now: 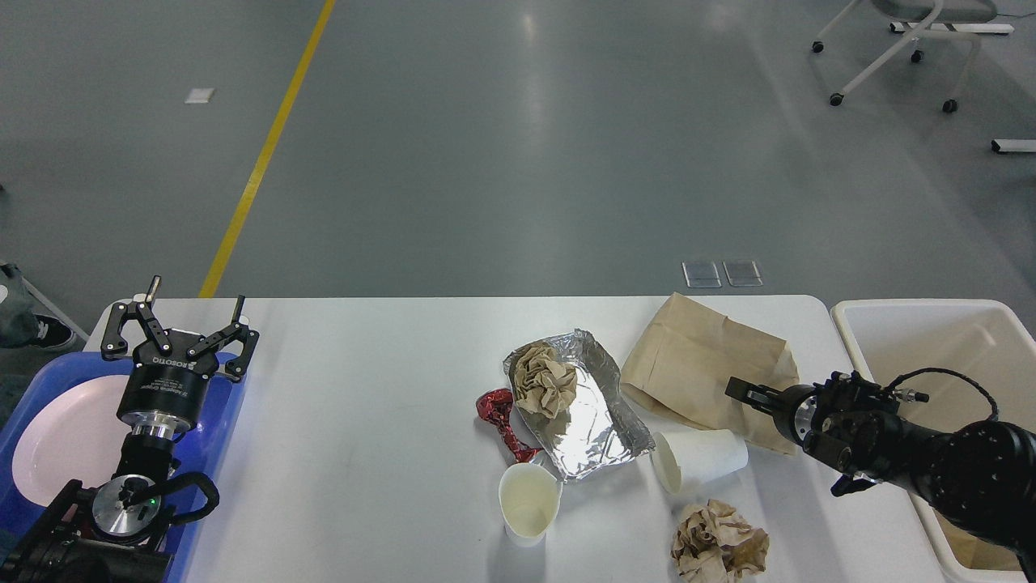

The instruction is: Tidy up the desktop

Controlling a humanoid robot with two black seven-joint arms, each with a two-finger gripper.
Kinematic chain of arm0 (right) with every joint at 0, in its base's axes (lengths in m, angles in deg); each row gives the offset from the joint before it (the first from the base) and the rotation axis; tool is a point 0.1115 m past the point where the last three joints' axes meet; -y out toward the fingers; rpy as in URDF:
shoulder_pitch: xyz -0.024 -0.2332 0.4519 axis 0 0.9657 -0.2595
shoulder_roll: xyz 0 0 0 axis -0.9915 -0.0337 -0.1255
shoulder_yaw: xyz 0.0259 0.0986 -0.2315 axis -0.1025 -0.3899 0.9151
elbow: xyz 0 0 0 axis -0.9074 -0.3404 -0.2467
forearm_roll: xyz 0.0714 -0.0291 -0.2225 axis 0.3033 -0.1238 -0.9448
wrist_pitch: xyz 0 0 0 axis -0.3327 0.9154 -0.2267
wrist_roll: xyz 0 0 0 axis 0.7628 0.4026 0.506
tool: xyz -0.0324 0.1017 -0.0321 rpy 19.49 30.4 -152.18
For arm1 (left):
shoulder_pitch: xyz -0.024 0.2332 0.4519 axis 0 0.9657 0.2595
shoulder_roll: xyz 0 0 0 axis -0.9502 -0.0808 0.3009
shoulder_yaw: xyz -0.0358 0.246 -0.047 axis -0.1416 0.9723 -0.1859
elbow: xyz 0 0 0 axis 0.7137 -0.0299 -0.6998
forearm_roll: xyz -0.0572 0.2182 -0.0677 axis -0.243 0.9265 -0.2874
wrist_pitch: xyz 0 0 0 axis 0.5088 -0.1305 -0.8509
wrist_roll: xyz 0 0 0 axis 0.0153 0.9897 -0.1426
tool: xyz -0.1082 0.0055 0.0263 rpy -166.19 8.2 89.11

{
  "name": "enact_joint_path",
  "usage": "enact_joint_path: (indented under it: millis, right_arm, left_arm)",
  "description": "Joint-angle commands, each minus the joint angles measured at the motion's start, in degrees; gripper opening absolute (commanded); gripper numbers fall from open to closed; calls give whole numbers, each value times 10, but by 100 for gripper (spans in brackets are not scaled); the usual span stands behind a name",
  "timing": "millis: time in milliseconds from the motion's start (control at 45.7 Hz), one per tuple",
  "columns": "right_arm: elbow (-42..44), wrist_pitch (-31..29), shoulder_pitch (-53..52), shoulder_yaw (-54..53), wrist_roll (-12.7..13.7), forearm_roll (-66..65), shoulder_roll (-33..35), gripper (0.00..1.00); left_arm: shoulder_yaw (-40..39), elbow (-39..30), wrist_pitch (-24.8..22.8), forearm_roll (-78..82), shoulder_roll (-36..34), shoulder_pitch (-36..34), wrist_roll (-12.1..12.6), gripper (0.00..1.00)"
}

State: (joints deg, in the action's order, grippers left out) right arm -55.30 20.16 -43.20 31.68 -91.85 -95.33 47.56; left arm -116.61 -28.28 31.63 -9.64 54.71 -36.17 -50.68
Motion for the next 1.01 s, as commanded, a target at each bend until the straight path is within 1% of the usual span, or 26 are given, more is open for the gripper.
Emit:
enact_joint_path:
  millis: [0,175,219,284,328,635,853,897,985]
  right_arm:
    - [-2,-2,-1,-5,14,-1,4,0]
    - [-5,1,-5,-5,17,1,7,0]
    - [-8,-4,-7,-4,23,0,10,0]
    - [-20,-5,-10,-3,41,-5,21,0]
    - [-31,-5,-14,-2,46,-7,24,0]
    - [-75,-5,-40,6,53,-21,48,0]
    - [-111,-9,-79,6,83,-44,68,0]
    - [-124,-21,-98,6,92,-42,75,0]
    - [-156,-48,-134,6,96,-42,96,0]
  left_arm:
    - [0,0,0,1,0,0,0,96]
    - [0,0,0,1,0,0,0,96]
    - [0,0,0,1,0,0,0,96]
    - [0,0,0,1,0,0,0,96]
    - [0,0,0,1,0,0,0,96]
    - [0,0,0,1,0,0,0,96]
    - [0,0,0,0,0,0,0,96]
    - [0,0,0,0,0,0,0,96]
    - [0,0,0,1,0,0,0,96]
